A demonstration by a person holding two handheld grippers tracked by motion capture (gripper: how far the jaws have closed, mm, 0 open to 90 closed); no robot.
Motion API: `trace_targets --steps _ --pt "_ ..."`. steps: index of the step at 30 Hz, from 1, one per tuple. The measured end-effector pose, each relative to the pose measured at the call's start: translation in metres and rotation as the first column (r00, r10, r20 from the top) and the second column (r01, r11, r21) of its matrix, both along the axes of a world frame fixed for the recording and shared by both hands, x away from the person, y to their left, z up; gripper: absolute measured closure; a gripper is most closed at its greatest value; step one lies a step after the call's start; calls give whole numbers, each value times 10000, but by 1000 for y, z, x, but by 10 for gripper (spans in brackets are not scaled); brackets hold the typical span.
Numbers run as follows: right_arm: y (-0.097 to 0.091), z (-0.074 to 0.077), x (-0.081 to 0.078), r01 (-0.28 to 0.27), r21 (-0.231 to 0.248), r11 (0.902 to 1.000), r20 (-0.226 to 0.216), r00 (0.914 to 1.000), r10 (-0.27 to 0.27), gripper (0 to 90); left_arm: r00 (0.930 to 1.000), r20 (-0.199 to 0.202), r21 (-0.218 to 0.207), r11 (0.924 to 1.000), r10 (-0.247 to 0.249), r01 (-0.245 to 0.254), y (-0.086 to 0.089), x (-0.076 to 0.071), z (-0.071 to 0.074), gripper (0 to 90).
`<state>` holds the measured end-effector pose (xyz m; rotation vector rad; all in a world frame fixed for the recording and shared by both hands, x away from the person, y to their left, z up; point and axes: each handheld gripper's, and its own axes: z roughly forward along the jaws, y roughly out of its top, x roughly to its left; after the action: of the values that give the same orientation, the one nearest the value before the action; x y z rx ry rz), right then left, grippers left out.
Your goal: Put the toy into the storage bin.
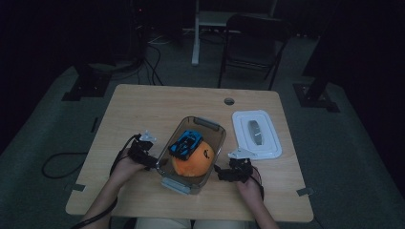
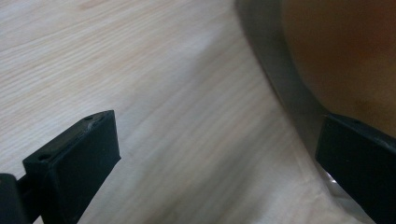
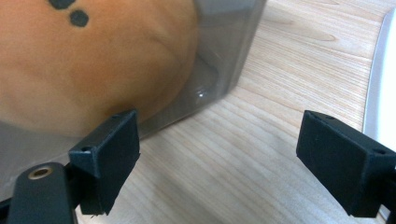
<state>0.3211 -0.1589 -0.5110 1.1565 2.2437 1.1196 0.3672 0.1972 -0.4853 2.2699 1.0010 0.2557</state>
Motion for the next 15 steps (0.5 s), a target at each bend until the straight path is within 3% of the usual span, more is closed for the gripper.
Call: trace_targets --steps 4,5,11,15 --pt "-1 0 3 141 -172 9998 20 9999 -141 131 9998 50 -20 9998 -214 214 -5 -5 1 4" --pt "-3 0 4 123 -171 9998 6 9999 -123 132 9995 224 139 9996 -242 238 -8 -9 2 5" --pt "-18 9 4 -95 219 9997 206 9997 90 134 9983 331 113 9988 -484 481 -15 -16 0 5" --pt "-33 17 4 376 428 9984 138 9992 -383 134 9977 355 156 9983 -574 569 -18 -19 -4 4"
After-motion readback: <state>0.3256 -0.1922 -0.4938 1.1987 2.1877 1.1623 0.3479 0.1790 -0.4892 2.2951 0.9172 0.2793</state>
